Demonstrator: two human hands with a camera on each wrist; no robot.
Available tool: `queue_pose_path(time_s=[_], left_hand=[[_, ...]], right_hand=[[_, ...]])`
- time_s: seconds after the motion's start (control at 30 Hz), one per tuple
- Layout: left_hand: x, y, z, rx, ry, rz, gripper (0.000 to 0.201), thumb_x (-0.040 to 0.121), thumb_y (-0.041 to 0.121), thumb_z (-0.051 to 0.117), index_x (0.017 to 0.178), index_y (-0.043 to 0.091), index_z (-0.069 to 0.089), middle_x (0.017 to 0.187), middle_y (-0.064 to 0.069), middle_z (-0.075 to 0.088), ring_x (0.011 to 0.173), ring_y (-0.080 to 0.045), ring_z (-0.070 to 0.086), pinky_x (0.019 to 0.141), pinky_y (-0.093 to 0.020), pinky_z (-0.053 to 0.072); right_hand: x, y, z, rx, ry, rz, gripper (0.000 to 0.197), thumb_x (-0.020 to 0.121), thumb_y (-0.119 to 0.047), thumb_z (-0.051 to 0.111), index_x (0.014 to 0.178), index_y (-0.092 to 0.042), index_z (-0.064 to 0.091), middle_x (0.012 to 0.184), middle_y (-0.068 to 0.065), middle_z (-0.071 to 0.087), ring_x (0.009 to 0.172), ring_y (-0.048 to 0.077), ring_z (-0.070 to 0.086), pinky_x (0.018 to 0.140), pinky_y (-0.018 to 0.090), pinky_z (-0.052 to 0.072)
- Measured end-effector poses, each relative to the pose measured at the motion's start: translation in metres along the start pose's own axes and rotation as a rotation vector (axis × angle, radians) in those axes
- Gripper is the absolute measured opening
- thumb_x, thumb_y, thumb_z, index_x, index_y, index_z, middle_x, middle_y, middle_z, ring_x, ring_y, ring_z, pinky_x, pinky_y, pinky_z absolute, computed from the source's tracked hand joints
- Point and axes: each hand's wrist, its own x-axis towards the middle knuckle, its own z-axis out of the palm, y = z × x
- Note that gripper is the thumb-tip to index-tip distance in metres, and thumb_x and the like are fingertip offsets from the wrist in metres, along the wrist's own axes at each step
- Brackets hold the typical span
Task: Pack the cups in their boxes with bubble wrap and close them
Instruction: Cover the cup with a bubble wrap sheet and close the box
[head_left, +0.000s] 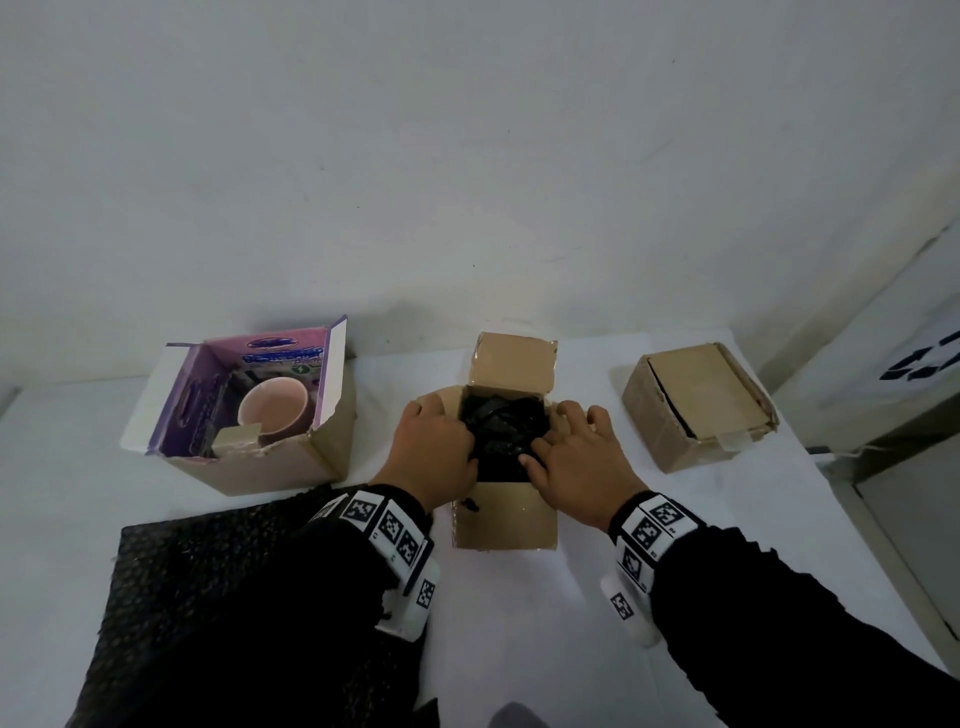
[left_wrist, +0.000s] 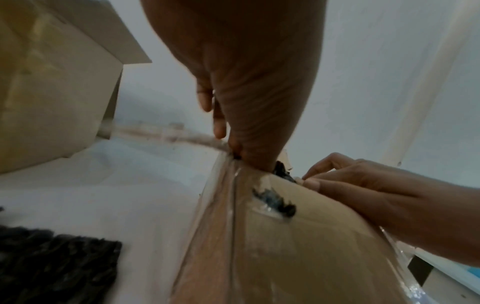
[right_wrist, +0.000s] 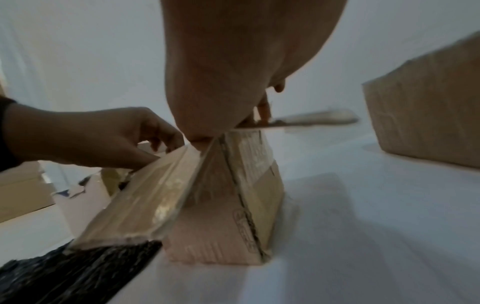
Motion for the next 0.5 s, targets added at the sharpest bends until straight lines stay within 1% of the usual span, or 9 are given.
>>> queue_pose_path(time_s=[0.07, 0.1, 0.17, 0.2, 0.27, 0.3, 0.37, 0.43, 0.5], left_hand=[[0.000, -0.002, 0.003, -0.060, 0.086, 0.032, 0.014, 0.079, 0.035, 0.057, 0.079, 0.022, 0.063, 0.078, 0.002, 0.066, 0.087, -0.025, 0.052, 0.079, -0.037, 0.038], [-0.001, -0.004, 0.007, -0.061, 0.113, 0.072, 0.014, 0.079, 0.034, 0.057, 0.076, 0.022, 0.063, 0.076, 0.001, 0.066, 0.083, -0.025, 0.053, 0.078, -0.038, 0.041], [-0.006, -0.009, 0.015, -0.025, 0.134, 0.162, 0.033, 0.087, 0.042, 0.045, 0.071, 0.022, 0.066, 0.073, 0.004, 0.067, 0.081, -0.022, 0.054, 0.076, -0.038, 0.042], [-0.010, -0.012, 0.017, -0.014, 0.136, 0.199, 0.044, 0.090, 0.048, 0.039, 0.071, 0.022, 0.068, 0.072, 0.005, 0.068, 0.082, -0.021, 0.055, 0.077, -0.038, 0.043], [-0.018, -0.017, 0.017, 0.006, 0.124, 0.266, 0.057, 0.094, 0.059, 0.034, 0.076, 0.021, 0.072, 0.076, 0.007, 0.070, 0.090, -0.021, 0.055, 0.088, -0.042, 0.042], [-0.021, -0.018, 0.017, 0.031, 0.100, 0.286, 0.062, 0.092, 0.065, 0.031, 0.081, 0.021, 0.074, 0.081, 0.008, 0.070, 0.097, -0.022, 0.054, 0.096, -0.045, 0.037], [-0.023, -0.015, 0.012, 0.117, -0.019, 0.289, 0.079, 0.082, 0.079, 0.021, 0.096, 0.022, 0.074, 0.097, 0.009, 0.070, 0.116, -0.023, 0.046, 0.110, -0.051, 0.021], [-0.019, -0.011, 0.008, 0.178, -0.143, 0.254, 0.096, 0.071, 0.087, 0.008, 0.112, 0.026, 0.069, 0.117, 0.009, 0.064, 0.134, -0.024, 0.031, 0.113, -0.056, 0.005], [-0.016, -0.006, 0.006, 0.197, -0.203, 0.219, 0.099, 0.069, 0.085, 0.004, 0.120, 0.027, 0.066, 0.126, 0.006, 0.059, 0.140, -0.026, 0.022, 0.114, -0.058, 0.000]], right_hand=[[-0.001, 0.002, -0.002, 0.031, 0.096, -0.010, 0.043, 0.096, -0.046, 0.039, 0.078, -0.017, 0.065, 0.081, 0.002, 0.066, 0.094, 0.027, 0.052, 0.079, 0.043, 0.037], [-0.002, 0.002, -0.003, 0.050, 0.148, -0.026, 0.037, 0.095, -0.045, 0.043, 0.080, -0.017, 0.063, 0.082, 0.002, 0.064, 0.089, 0.026, 0.052, 0.077, 0.042, 0.039], [-0.006, 0.002, -0.004, 0.087, 0.217, -0.092, 0.033, 0.096, -0.043, 0.046, 0.080, -0.018, 0.060, 0.081, 0.001, 0.062, 0.082, 0.023, 0.053, 0.075, 0.039, 0.040], [-0.008, 0.001, -0.004, 0.111, 0.219, -0.126, 0.034, 0.097, -0.042, 0.046, 0.078, -0.019, 0.061, 0.078, 0.000, 0.063, 0.079, 0.021, 0.054, 0.075, 0.038, 0.041], [-0.013, 0.001, -0.002, 0.152, 0.178, -0.145, 0.040, 0.099, -0.043, 0.043, 0.073, -0.020, 0.064, 0.074, -0.001, 0.065, 0.077, 0.019, 0.056, 0.075, 0.037, 0.041], [-0.014, 0.000, -0.001, 0.162, 0.150, -0.131, 0.043, 0.099, -0.043, 0.041, 0.073, -0.020, 0.065, 0.074, -0.001, 0.066, 0.078, 0.019, 0.058, 0.077, 0.038, 0.040], [-0.014, -0.001, -0.003, 0.178, 0.085, -0.088, 0.045, 0.098, -0.043, 0.039, 0.071, -0.020, 0.066, 0.074, -0.002, 0.067, 0.080, 0.018, 0.058, 0.079, 0.038, 0.039], [-0.009, -0.004, -0.008, 0.203, 0.011, -0.038, 0.043, 0.096, -0.043, 0.039, 0.070, -0.020, 0.065, 0.073, -0.002, 0.066, 0.081, 0.019, 0.057, 0.079, 0.039, 0.037], [-0.001, -0.007, -0.014, 0.249, -0.033, 0.005, 0.033, 0.092, -0.041, 0.044, 0.075, -0.021, 0.063, 0.076, -0.002, 0.064, 0.083, 0.020, 0.055, 0.078, 0.038, 0.037]])
